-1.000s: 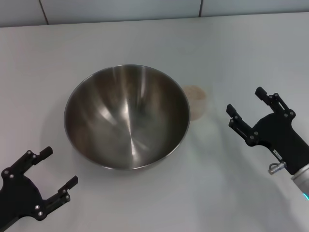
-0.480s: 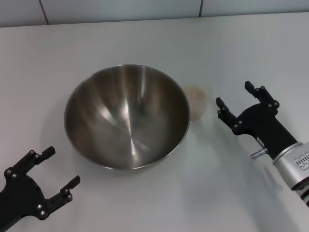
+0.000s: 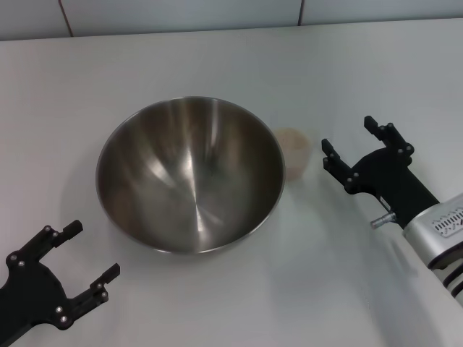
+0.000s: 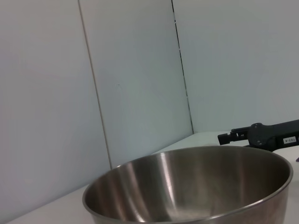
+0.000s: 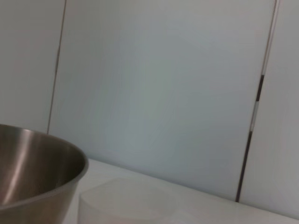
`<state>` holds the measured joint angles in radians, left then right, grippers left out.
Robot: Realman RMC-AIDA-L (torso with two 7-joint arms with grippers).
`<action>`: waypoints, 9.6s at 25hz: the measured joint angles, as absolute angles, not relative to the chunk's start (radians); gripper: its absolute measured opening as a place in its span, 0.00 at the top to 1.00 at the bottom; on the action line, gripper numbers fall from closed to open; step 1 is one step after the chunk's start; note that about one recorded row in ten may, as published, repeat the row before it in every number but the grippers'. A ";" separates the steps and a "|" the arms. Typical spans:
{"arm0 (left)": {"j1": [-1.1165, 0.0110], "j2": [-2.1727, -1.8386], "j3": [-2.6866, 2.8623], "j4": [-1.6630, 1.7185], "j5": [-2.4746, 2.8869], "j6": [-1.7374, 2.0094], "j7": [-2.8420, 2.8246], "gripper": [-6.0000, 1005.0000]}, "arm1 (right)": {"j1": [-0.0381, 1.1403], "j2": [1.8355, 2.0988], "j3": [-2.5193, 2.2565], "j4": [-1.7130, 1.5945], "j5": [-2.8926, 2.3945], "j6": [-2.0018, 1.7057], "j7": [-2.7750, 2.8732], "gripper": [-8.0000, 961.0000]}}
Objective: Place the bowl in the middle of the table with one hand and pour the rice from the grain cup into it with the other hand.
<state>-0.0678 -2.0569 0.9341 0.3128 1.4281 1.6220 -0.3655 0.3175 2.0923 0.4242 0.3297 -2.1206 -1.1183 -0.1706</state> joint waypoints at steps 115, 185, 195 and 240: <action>-0.096 -2.053 0.940 0.310 1.480 1.623 -0.434 0.21 | 0.431 2.092 0.181 0.611 -2.201 -1.284 -2.122 0.98; -0.110 -2.046 0.960 0.311 1.480 1.621 -0.460 0.21 | 0.427 2.091 0.448 0.379 -1.922 -1.161 0.018 0.98; -0.109 -2.048 0.960 0.310 1.480 1.621 -0.460 0.21 | 0.493 2.091 0.434 0.362 -1.931 -0.988 0.012 0.98; -0.105 -2.044 0.962 0.310 1.493 1.628 -0.471 0.21 | 0.260 2.061 0.414 0.363 -2.252 -1.239 0.034 0.36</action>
<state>-0.1046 -2.0441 0.9615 0.3099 1.4926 1.6276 -0.4710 0.2605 2.0606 0.4135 0.3626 -2.2521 -1.2389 0.0344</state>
